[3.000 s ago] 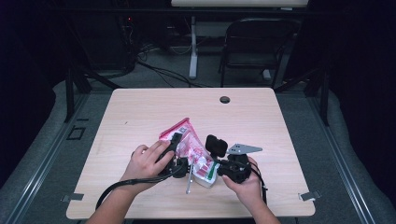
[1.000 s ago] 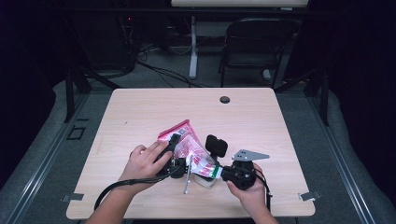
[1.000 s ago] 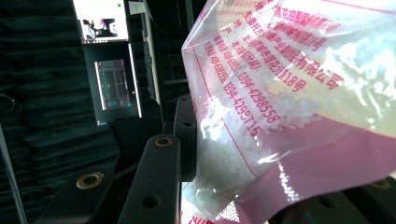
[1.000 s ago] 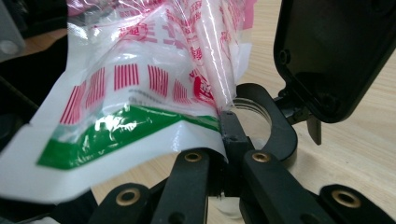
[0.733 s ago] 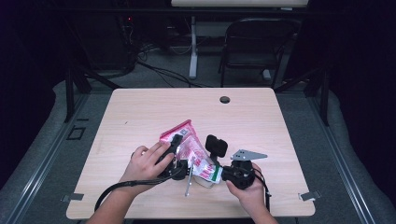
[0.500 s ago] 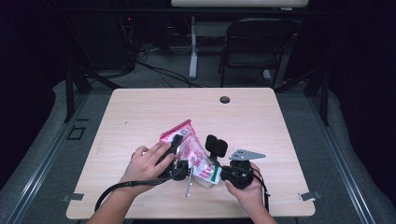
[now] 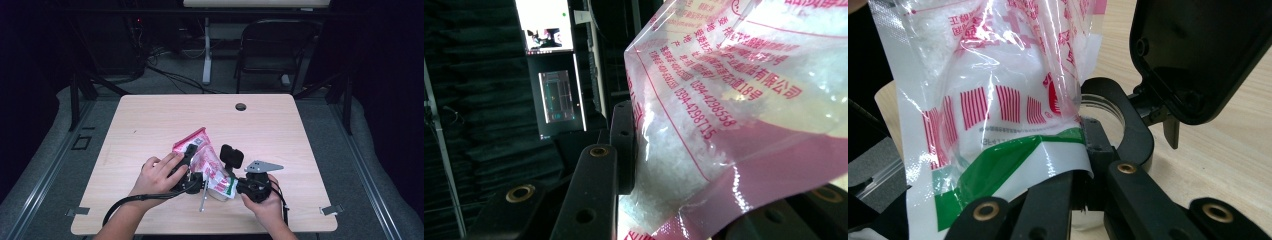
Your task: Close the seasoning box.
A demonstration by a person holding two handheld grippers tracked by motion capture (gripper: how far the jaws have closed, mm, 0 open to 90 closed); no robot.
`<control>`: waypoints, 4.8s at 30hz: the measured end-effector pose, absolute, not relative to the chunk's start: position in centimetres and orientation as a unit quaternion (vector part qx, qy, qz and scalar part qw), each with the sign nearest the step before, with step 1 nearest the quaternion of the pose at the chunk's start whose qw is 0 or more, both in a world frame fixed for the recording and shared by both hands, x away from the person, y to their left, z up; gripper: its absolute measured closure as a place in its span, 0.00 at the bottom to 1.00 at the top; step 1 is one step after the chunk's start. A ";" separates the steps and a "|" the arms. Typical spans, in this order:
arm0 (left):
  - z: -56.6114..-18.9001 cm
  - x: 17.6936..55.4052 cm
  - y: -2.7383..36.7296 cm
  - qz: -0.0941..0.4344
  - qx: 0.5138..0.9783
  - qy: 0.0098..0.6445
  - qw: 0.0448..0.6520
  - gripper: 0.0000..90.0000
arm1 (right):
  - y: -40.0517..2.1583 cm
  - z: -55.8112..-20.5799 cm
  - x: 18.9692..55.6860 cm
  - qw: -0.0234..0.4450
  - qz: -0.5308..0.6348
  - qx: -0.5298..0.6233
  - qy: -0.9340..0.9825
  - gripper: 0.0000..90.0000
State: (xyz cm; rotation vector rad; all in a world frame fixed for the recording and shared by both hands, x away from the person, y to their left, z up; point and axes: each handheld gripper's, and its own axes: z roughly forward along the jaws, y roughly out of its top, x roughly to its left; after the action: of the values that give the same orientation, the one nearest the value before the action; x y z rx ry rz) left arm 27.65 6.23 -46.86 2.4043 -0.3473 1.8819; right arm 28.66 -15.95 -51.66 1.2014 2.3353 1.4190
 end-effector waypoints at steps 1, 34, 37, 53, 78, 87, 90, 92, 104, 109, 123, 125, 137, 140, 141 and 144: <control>-46.9 27.6 6.2 0.613 0.782 -0.111 0.036 0.84 | -15.9 -51.7 28.6 0.079 0.476 0.402 0.778 1.00; -47.1 28.1 6.6 0.596 0.797 -0.096 0.030 0.84 | -16.7 -50.9 28.5 0.075 0.505 0.414 0.754 1.00; -47.2 28.2 6.7 0.598 0.795 -0.098 0.029 0.84 | -16.7 -50.8 28.4 0.077 0.510 0.411 0.752 1.00; -47.3 28.4 7.0 0.587 0.804 -0.092 0.032 0.84 | -16.7 -50.6 28.2 0.074 0.512 0.406 0.753 0.99; -47.3 28.4 7.1 0.585 0.806 -0.090 0.028 0.84 | -16.6 -49.1 26.8 0.124 0.507 0.374 0.766 0.98; -47.0 28.0 7.1 0.595 0.798 -0.091 0.036 0.83 | -16.8 -49.4 27.1 0.123 0.506 0.382 0.764 1.00; -46.9 27.9 7.0 0.598 0.795 -0.094 0.037 0.83 | -17.0 -49.6 27.3 0.120 0.505 0.389 0.761 1.00; -46.9 27.7 6.9 0.597 0.795 -0.096 0.037 0.83 | -17.1 -49.8 27.4 0.119 0.502 0.393 0.761 1.00; -46.9 27.3 6.5 0.601 0.791 -0.109 0.039 0.84 | -17.4 -50.6 28.1 0.100 0.501 0.411 0.755 1.00; -47.0 27.1 6.3 0.607 0.786 -0.115 0.036 0.85 | -17.3 -50.8 28.1 0.099 0.499 0.412 0.756 1.00; -47.3 27.0 5.9 0.615 0.777 -0.130 0.019 0.85 | -17.3 -51.3 28.5 0.092 0.496 0.417 0.756 1.00; -47.4 27.0 5.8 0.617 0.775 -0.137 0.011 0.85 | -17.2 -51.4 28.6 0.094 0.495 0.416 0.757 1.00; -47.8 27.3 6.2 0.616 0.767 -0.179 -0.026 0.85 | -17.1 -51.4 28.8 0.095 0.492 0.416 0.759 1.00; -47.7 27.3 6.2 0.612 0.770 -0.179 -0.027 0.85 | -17.0 -51.5 28.8 0.095 0.496 0.416 0.756 1.00; -47.6 27.3 6.2 0.611 0.771 -0.178 -0.026 0.85 | -17.0 -51.4 28.8 0.095 0.494 0.415 0.758 1.00; -47.7 27.2 6.1 0.613 0.770 -0.176 -0.023 0.85 | -17.0 -51.5 28.8 0.093 0.496 0.416 0.757 1.00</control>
State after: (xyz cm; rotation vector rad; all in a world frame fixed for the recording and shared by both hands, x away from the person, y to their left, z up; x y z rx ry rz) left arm 27.24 6.09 -47.68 2.4548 -0.5604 1.9554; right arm 28.79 -17.03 -51.51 1.2348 2.2455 1.4708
